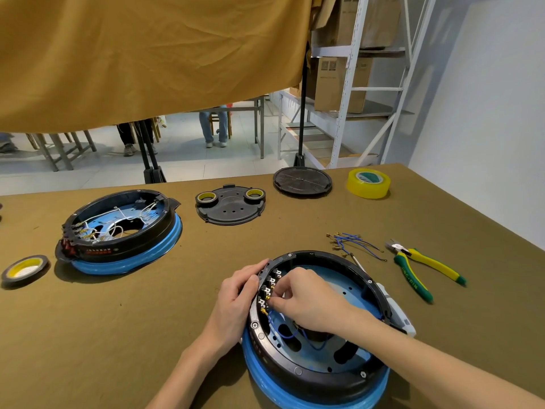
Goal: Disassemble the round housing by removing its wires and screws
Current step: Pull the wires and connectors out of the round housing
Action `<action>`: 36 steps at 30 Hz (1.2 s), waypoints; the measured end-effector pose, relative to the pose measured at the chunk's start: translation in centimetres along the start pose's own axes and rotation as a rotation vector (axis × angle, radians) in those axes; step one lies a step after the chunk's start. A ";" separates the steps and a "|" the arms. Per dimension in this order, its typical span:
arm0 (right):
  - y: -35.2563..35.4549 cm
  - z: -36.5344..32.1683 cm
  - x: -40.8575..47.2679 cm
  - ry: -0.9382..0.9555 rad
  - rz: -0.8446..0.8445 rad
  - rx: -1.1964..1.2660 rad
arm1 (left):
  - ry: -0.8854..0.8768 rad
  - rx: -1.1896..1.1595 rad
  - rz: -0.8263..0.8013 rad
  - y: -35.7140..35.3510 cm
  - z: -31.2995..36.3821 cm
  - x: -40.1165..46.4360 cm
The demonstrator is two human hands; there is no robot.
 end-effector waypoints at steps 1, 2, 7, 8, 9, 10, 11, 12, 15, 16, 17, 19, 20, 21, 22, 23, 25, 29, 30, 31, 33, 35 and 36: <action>0.0 0.1 -0.1 -0.002 0.010 -0.007 | -0.001 -0.002 0.001 0.0 0.0 0.0; -0.1 0.1 -0.2 -0.001 0.016 -0.009 | -0.003 -0.001 0.003 0.0 0.0 0.0; 0.2 -0.4 -0.5 0.025 0.034 -0.030 | -0.015 -0.001 0.010 0.0 -0.1 0.1; 0.2 -0.3 -0.5 0.011 0.039 -0.036 | -0.016 0.000 0.008 0.0 -0.1 0.1; 0.2 -0.2 -0.6 -0.001 0.046 -0.048 | -0.018 0.001 0.006 -0.1 -0.1 0.1; 0.2 -0.1 -0.6 -0.006 0.056 -0.063 | -0.019 0.003 0.004 -0.1 -0.1 0.2; 0.2 -0.1 -0.7 -0.008 0.066 -0.076 | -0.020 0.004 0.004 -0.2 0.0 0.2; 0.2 -0.1 -0.8 -0.012 0.077 -0.080 | -0.021 0.004 0.005 -0.1 0.0 0.2; 0.5 0.1 -0.9 -0.046 0.093 -0.068 | -0.021 0.002 0.008 -0.1 0.0 0.2; 0.7 0.3 -0.9 -0.059 0.094 -0.063 | -0.020 0.000 0.007 0.0 0.0 0.2; 0.9 0.3 -0.9 -0.069 0.093 -0.051 | -0.022 0.000 0.005 -0.1 0.0 0.2; 1.2 0.3 -0.9 -0.066 0.091 -0.017 | -0.027 0.004 0.003 0.0 0.0 0.2; 1.3 0.2 -1.0 -0.054 0.096 0.003 | -0.030 0.004 0.004 0.0 0.0 0.2; 1.5 0.0 -1.1 -0.035 0.107 0.030 | -0.032 0.005 0.004 0.0 0.0 0.2; 1.6 -0.2 -1.4 -0.010 0.120 0.061 | -0.034 0.007 0.004 0.0 0.1 0.2; 1.7 -0.6 -1.6 0.018 0.127 0.086 | -0.036 0.010 0.004 0.0 0.1 0.2; 1.5 -1.3 -2.1 0.065 0.116 0.069 | -0.036 0.016 0.010 0.1 0.0 0.2; 1.3 -2.2 -3.0 0.122 0.145 -0.077 | -0.029 -0.001 0.022 0.1 -0.1 0.2; 1.2 -2.5 -3.1 0.135 0.141 -0.089 | -0.028 0.000 0.019 0.2 -0.1 0.2; 0.9 -2.8 -3.1 0.145 0.125 -0.107 | -0.025 0.000 0.016 0.1 -0.1 0.2; 0.5 -3.2 -3.0 0.153 0.101 -0.144 | -0.022 -0.006 0.011 0.1 0.0 0.1; 0.3 -3.4 -2.9 0.155 0.119 -0.181 | -0.020 -0.016 0.008 0.1 0.0 0.1; 0.1 -3.4 -2.9 0.159 0.131 -0.203 | -0.020 -0.019 0.008 0.1 0.0 0.1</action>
Point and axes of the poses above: each hand's wrist, its own x-axis towards the middle knuckle, its own y-axis out of the back of the hand, z = x × y, the point moved 7 cm from there along x, towards the middle knuckle, and after that the axes turned 2 degrees about y, right-handed, at the moved point
